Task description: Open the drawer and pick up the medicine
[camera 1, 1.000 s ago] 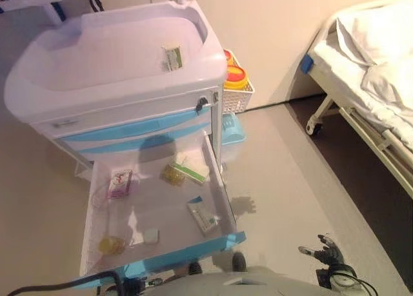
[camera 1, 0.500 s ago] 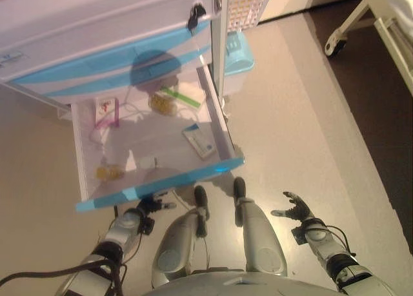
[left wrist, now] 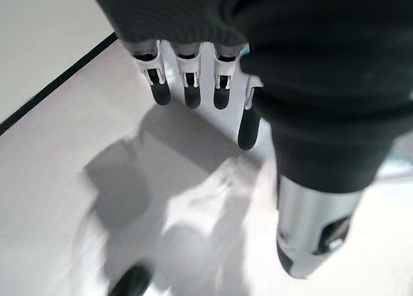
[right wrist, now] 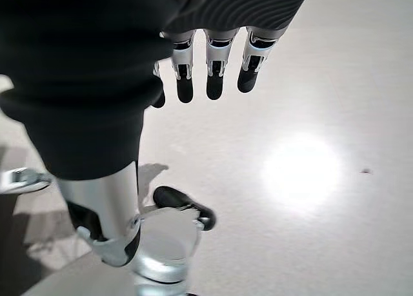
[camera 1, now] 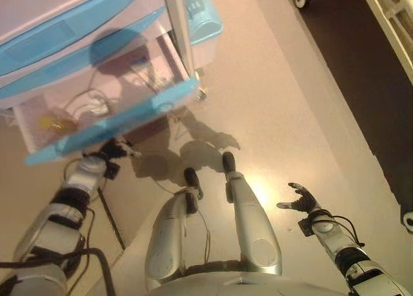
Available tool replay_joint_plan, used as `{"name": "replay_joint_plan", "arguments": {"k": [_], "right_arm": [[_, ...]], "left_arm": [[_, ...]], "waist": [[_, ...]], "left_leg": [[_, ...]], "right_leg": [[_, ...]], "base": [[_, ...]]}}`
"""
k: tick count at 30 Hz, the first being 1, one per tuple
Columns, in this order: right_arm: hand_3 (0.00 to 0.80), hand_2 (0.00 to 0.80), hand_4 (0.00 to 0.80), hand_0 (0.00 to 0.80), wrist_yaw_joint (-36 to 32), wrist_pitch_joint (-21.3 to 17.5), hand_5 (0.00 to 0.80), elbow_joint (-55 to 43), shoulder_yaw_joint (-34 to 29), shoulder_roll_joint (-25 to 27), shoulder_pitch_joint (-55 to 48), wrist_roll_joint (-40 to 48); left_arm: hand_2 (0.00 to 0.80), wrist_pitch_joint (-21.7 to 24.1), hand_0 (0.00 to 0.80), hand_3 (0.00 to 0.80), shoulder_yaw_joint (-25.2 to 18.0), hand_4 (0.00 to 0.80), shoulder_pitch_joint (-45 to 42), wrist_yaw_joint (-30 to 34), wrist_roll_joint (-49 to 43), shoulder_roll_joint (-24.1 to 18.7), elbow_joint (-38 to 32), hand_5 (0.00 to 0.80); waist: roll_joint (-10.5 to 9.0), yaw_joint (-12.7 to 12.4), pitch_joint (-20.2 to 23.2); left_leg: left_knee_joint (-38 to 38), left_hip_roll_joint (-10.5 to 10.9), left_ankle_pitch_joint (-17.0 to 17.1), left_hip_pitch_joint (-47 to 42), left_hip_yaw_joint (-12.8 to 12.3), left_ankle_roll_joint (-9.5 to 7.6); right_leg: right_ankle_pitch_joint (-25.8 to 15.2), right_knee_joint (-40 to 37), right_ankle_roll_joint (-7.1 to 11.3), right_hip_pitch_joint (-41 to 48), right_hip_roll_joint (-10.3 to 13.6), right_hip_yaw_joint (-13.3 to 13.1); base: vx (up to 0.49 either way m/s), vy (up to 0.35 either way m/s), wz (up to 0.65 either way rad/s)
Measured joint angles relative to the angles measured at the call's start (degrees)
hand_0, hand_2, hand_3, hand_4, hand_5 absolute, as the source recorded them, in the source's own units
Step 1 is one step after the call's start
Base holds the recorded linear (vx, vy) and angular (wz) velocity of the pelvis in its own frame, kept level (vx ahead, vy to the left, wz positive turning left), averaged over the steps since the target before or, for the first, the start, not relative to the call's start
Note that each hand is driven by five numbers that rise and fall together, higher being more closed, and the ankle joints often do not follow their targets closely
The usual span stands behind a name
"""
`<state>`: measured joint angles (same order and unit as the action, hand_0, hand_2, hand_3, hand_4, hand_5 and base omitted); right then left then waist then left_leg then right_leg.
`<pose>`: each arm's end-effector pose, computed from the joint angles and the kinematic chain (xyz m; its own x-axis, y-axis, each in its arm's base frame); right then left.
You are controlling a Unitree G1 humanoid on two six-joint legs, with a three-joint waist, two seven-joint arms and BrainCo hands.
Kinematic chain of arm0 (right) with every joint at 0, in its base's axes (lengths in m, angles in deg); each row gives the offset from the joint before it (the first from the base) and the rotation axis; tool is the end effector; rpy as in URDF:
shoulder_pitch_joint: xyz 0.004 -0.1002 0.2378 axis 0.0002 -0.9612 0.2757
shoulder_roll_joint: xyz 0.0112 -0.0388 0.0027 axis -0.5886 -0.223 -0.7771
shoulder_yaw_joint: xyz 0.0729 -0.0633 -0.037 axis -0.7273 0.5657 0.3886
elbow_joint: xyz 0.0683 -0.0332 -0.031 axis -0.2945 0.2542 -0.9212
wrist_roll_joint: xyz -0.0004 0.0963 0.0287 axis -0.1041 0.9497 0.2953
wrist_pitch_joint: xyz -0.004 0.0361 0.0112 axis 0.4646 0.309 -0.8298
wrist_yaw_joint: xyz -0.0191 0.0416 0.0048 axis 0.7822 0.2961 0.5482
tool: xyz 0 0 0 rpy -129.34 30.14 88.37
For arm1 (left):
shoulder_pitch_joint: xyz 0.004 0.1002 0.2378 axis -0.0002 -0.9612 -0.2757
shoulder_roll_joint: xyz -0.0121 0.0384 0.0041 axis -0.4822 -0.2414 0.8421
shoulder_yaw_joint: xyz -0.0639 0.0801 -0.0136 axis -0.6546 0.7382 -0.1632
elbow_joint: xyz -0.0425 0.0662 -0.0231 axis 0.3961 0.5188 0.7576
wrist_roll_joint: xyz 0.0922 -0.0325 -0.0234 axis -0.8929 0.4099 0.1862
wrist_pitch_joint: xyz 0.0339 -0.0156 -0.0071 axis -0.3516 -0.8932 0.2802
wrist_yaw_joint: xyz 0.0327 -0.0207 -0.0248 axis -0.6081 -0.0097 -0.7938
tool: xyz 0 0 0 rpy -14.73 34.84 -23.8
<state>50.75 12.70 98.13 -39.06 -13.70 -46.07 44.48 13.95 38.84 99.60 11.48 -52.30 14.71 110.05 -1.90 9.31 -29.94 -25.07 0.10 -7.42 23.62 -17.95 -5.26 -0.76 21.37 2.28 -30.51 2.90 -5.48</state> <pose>0.1722 -0.2641 -0.0501 0.8161 -0.1960 -0.5436 -0.1799 0.8078 -0.5614 0.2956 0.3065 0.0997 0.8989 0.2457 -0.3627 -0.0072 0.8362 0.5484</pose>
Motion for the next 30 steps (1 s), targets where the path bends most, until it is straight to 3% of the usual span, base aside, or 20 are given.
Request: {"name": "replay_joint_plan", "arguments": {"k": [6,11,15,18,22,26,30], "right_arm": [[0.0,0.0,0.0,0.0,0.3,-0.4,0.0,-0.2,3.0,0.1,0.7,0.3],[0.0,0.0,0.0,0.0,1.3,-1.3,0.0,-0.9,5.5,-0.1,0.0,1.7],[0.0,0.0,0.0,0.0,1.5,-1.5,0.0,-0.8,6.2,-0.5,-0.3,1.8],[0.0,0.0,0.0,0.0,1.5,-1.4,0.0,-1.2,6.1,-0.7,0.0,1.7],[0.0,0.0,0.0,0.0,1.5,-0.9,0.0,-1.2,5.3,-3.2,-0.2,1.7],[0.0,0.0,0.0,0.0,1.4,-1.0,0.0,-1.2,3.0,-5.6,-1.3,1.7],[0.0,0.0,0.0,0.0,0.2,-1.3,0.0,-0.4,0.3,-7.0,-2.7,1.6]], "left_arm": [[0.0,-2.1,0.0,0.0,0.5,0.0,14.4,-6.0,2.1,-2.1,9.1,0.0],[0.0,-0.4,0.0,0.0,0.1,0.0,17.5,-18.6,9.0,1.3,15.2,0.0],[0.0,2.2,0.0,0.0,-2.2,0.0,17.6,-21.5,9.1,1.7,15.0,0.0],[0.0,3.1,0.0,0.0,-2.5,0.0,16.8,-18.7,9.2,1.6,14.2,0.0],[0.0,4.8,0.0,0.0,-4.9,0.0,5.1,-8.5,12.7,2.8,2.9,0.0],[0.0,7.2,0.0,0.0,-7.8,0.0,-8.9,-1.5,16.6,9.7,-4.5,0.0],[0.0,9.3,0.0,0.0,-9.4,0.0,-22.5,4.6,20.0,18.7,-5.0,0.0]], "waist": [[-0.3,2.2,-0.2],[-1.15,4.0,-0.4],[-2.21,3.4,-0.5],[-2.46,3.1,-0.4],[-2.31,3.0,-0.5],[-1.64,-0.4,-0.4],[0.25,-4.0,1.0]], "left_leg": [[-5.0,-0.9,-3.1,2.3,1.4,0.17],[-7.7,-0.9,-4.3,3.7,3.5,0.28],[-8.8,-1.3,-4.5,4.8,4.2,0.77],[-8.6,-1.2,-4.2,4.7,4.8,0.9],[-6.3,-0.5,-3.7,1.1,6.0,1.18],[-0.9,1.0,-1.8,-4.4,7.5,1.51],[6.3,2.4,0.7,-11.5,10.3,1.84]], "right_leg": [[-0.3,0.9,0.35,-1.1,-1.8,-1.8],[0.4,2.7,0.42,-1.9,-2.3,-1.7],[0.7,3.3,0.3,-2.6,-2.7,-1.3],[0.2,3.2,0.14,-2.3,-2.6,-1.2],[0.1,1.6,-0.07,1.4,-2.0,-0.2],[0.1,-1.5,-0.25,6.5,-1.0,1.1],[0.4,-5.5,-0.66,13.5,0.4,4.3]], "base": [[0.056,0.027,-0.25],[0.015,-0.066,-0.04],[-0.037,-0.124,0.07],[-0.019,-0.088,0.03],[0.043,-0.102,0.09],[0.078,-0.118,0.22],[0.123,-0.137,0.41]]}}
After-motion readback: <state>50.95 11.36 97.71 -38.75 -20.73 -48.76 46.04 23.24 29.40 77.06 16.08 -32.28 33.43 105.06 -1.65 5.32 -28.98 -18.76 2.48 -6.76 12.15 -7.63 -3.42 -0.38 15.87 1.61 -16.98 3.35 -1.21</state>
